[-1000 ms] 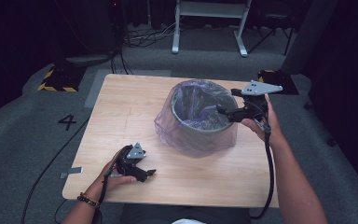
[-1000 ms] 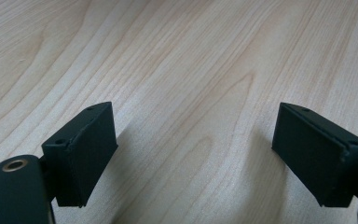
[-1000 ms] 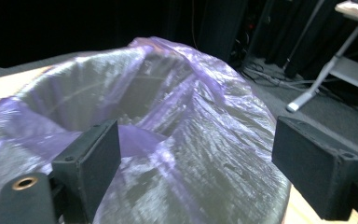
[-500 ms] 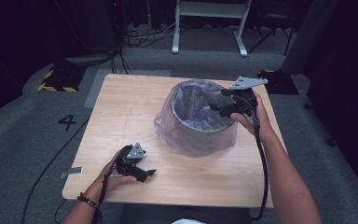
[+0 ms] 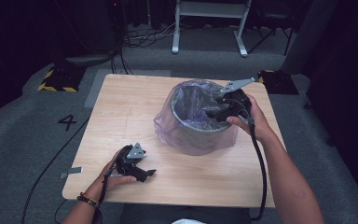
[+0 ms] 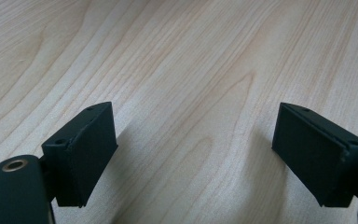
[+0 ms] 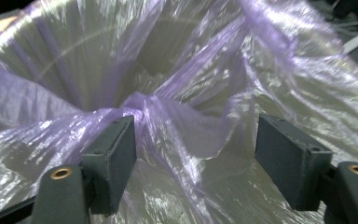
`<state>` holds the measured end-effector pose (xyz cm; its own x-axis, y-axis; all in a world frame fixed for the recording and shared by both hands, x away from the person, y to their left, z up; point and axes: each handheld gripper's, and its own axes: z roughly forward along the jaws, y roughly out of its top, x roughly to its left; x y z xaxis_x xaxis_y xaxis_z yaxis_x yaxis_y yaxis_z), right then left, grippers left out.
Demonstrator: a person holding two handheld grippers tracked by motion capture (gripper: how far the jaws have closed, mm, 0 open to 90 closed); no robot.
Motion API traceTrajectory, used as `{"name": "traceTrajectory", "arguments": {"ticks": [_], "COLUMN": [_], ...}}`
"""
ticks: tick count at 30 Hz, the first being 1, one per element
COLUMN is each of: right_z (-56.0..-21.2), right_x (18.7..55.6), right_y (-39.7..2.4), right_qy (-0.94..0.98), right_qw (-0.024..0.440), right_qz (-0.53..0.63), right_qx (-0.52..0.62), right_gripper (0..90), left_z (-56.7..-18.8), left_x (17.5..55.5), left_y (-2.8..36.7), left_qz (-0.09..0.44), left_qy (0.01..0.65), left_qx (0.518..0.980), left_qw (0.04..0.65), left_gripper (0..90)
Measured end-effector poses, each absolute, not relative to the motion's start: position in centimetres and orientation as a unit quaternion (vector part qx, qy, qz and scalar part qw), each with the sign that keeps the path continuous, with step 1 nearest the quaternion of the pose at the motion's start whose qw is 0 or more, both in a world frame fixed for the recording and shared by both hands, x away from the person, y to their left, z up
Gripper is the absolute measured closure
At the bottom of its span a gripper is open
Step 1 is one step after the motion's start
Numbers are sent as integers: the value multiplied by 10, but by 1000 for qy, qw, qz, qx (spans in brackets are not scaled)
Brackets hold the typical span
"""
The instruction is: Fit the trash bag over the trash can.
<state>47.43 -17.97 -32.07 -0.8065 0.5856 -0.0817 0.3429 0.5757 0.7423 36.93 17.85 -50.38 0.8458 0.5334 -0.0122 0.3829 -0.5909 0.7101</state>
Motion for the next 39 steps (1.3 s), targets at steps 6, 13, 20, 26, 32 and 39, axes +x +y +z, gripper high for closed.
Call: {"name": "traceTrajectory", "arguments": {"ticks": [6, 13, 20, 26, 32, 39], "right_z": [-323, -325, -327, -328, -331, -333], "right_x": [476, 482, 484, 485, 486, 486], "right_y": [-177, -167, -158, -153, -150, -146], "right_qy": [881, 896, 907, 916, 920, 923], "right_qw": [151, 150, 157, 170, 181, 193], "right_qz": [356, 307, 263, 228, 207, 184], "right_qx": [274, 284, 288, 283, 278, 278], "right_gripper": [262, 213, 185, 215, 190, 175], "left_z": [-504, -504, -504, -504, -504, -504], "left_x": [369, 369, 370, 370, 370, 370], "left_y": [179, 179, 179, 179, 179, 179], "left_qz": [101, 102, 101, 101, 101, 101], "left_qy": [258, 258, 257, 257, 257, 257], "left_qx": [886, 886, 886, 886, 886, 886], "left_qw": [371, 371, 372, 372, 372, 372], "left_gripper": [134, 133, 133, 133, 133, 133]}}
